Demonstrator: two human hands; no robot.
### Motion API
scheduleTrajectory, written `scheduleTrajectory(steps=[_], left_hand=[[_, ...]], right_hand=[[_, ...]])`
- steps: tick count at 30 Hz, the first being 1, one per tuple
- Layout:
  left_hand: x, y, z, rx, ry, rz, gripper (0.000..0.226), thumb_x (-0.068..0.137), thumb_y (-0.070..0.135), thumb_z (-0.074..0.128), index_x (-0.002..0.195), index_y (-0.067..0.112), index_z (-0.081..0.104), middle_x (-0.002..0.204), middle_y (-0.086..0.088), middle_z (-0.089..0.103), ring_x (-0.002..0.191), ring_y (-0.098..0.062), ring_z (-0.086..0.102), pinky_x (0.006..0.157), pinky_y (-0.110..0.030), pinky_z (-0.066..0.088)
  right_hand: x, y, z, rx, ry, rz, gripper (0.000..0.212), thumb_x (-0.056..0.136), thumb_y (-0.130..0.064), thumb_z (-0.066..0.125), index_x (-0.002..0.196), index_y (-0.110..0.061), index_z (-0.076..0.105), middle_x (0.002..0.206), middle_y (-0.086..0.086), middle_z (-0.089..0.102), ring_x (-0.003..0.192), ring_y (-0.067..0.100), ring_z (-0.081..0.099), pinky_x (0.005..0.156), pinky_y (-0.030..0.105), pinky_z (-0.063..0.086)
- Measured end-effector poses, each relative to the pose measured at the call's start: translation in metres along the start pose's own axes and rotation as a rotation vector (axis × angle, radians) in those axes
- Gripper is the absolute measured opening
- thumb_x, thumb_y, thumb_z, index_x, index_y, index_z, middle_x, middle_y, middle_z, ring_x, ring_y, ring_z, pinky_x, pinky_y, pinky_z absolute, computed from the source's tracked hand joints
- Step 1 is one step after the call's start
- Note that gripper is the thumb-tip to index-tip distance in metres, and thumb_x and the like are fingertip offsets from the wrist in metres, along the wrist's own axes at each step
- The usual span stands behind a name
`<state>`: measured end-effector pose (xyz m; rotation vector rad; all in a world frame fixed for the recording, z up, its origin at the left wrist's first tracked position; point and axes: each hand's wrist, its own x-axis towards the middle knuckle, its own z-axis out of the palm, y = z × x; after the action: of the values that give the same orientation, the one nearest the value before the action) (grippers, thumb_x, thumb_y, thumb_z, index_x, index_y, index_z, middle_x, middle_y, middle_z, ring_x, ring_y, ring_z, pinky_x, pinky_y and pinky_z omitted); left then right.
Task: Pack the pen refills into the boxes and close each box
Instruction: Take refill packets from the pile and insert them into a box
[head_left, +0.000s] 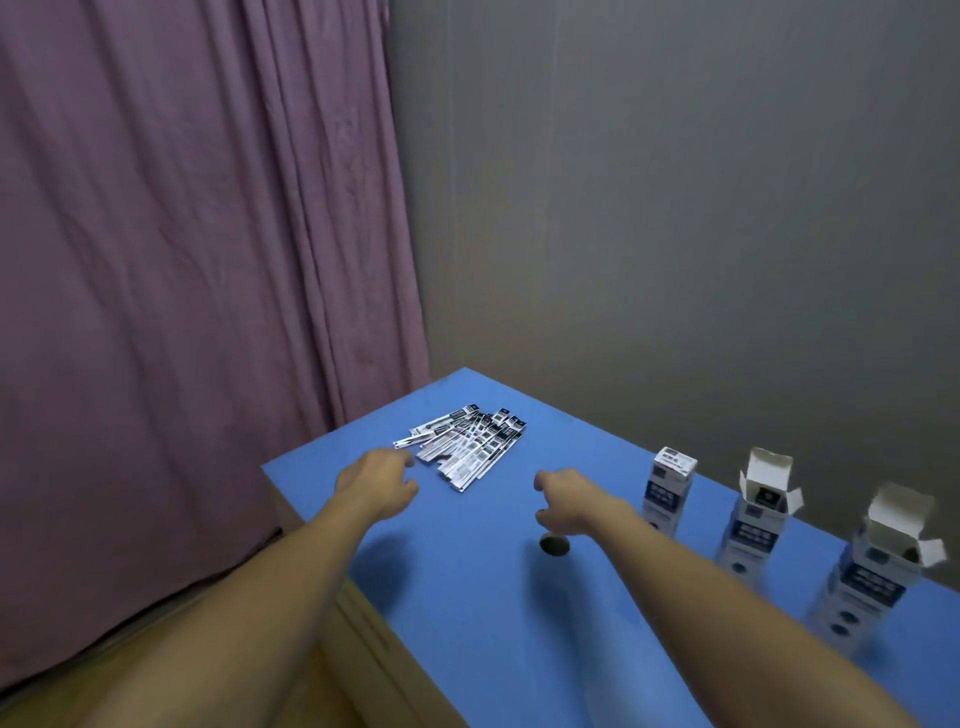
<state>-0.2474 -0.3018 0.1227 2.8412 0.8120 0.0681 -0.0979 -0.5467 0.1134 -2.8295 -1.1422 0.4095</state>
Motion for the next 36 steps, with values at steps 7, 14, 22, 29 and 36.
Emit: scheduleTrajectory(steps=[7,14,22,29,36], left_hand=[[0.011,-0.057,0.006,-0.016,-0.016,-0.051,0.045,0.093,0.038,0.049,0.137,0.029,0.052,0.137,0.004,0.055,0.126,-0.019,0.052,0.099,-0.038,0.049],[0.051,-0.116,0.010,-0.026,-0.051,-0.017,0.039,0.094,0.038,0.049,0.132,0.033,0.056,0.133,0.002,0.057,0.122,-0.019,0.054,0.094,-0.039,0.051],[0.121,-0.166,0.005,-0.169,-0.079,0.060,0.038,0.092,0.036,0.052,0.129,0.033,0.060,0.126,0.006,0.061,0.113,-0.017,0.059,0.093,-0.037,0.053],[0.166,-0.157,0.018,-0.317,-0.071,0.181,0.033,0.089,0.032,0.058,0.121,0.035,0.065,0.116,0.008,0.065,0.100,-0.016,0.061,0.090,-0.036,0.053],[0.207,-0.128,0.047,-0.388,-0.102,0.259,0.030,0.087,0.034,0.060,0.116,0.037,0.067,0.115,0.012,0.065,0.099,-0.016,0.062,0.093,-0.039,0.053]], right_hand=[[0.041,-0.052,0.006,-0.043,-0.047,0.012,0.036,0.095,-0.025,0.050,0.128,-0.010,0.047,0.127,0.010,0.051,0.105,0.026,0.054,0.080,0.034,0.046],[0.097,-0.103,0.009,-0.052,-0.033,0.059,0.034,0.092,-0.020,0.047,0.125,-0.012,0.051,0.128,0.008,0.053,0.112,0.026,0.056,0.081,0.033,0.047],[0.150,-0.143,0.011,0.001,0.064,0.206,0.024,0.092,-0.029,0.052,0.111,-0.014,0.049,0.124,0.007,0.056,0.112,0.027,0.056,0.079,0.033,0.046],[0.164,-0.153,0.017,0.104,0.228,0.312,0.025,0.086,-0.023,0.055,0.110,-0.014,0.050,0.120,0.006,0.058,0.113,0.029,0.055,0.076,0.033,0.043],[0.187,-0.134,0.029,0.186,0.341,0.406,0.031,0.084,-0.020,0.054,0.114,-0.013,0.056,0.119,0.007,0.059,0.109,0.031,0.056,0.074,0.035,0.046]])
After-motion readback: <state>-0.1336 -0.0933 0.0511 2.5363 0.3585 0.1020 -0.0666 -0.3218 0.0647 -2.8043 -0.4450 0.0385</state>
